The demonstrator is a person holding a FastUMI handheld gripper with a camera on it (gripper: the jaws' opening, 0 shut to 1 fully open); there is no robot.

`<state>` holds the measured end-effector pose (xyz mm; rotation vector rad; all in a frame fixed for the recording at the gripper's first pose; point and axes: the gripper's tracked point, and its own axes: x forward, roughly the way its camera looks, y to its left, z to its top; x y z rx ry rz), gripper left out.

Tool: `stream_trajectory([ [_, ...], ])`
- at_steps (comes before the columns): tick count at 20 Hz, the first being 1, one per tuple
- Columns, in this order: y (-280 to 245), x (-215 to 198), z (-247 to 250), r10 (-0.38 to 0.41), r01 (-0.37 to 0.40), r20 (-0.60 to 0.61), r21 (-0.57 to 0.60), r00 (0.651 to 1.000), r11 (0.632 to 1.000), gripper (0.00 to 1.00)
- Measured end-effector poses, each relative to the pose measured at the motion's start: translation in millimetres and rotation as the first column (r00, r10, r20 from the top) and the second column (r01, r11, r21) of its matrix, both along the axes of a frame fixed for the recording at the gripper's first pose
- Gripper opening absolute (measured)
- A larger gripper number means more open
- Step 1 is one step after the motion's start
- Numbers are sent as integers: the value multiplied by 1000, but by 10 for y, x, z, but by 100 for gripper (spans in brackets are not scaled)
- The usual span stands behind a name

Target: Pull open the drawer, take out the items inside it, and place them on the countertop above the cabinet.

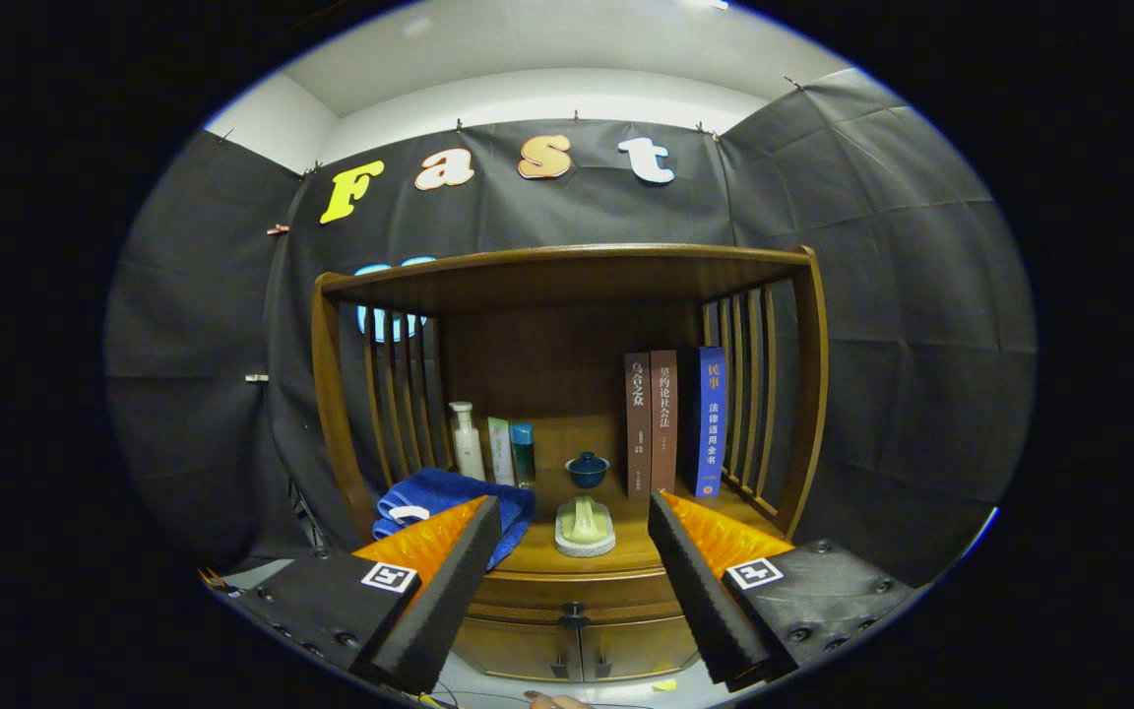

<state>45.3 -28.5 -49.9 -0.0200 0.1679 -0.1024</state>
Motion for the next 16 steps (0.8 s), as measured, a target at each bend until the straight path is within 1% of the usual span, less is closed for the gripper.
stream_trajectory([
  [4,84,-60,39,22,-22,-6,-14,1000,1000,98],
  [16,70,-119,28,13,-13,-16,-12,1000,1000,98],
])
